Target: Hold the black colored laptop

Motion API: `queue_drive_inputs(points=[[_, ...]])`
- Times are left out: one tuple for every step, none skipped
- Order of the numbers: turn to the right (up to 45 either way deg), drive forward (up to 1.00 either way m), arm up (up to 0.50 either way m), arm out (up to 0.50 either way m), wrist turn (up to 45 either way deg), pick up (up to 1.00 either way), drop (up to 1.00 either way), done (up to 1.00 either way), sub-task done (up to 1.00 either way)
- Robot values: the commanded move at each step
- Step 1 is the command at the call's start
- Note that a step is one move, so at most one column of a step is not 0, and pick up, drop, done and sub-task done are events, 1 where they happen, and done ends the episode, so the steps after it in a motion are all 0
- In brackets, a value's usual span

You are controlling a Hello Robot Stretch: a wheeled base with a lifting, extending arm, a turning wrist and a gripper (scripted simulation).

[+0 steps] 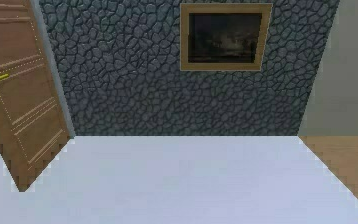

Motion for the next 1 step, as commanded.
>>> queue_drive_inputs(points=[[0.0, 0.00, 0.00, 0.00, 45.0, 0.00, 0.00, 0.00, 0.00]])
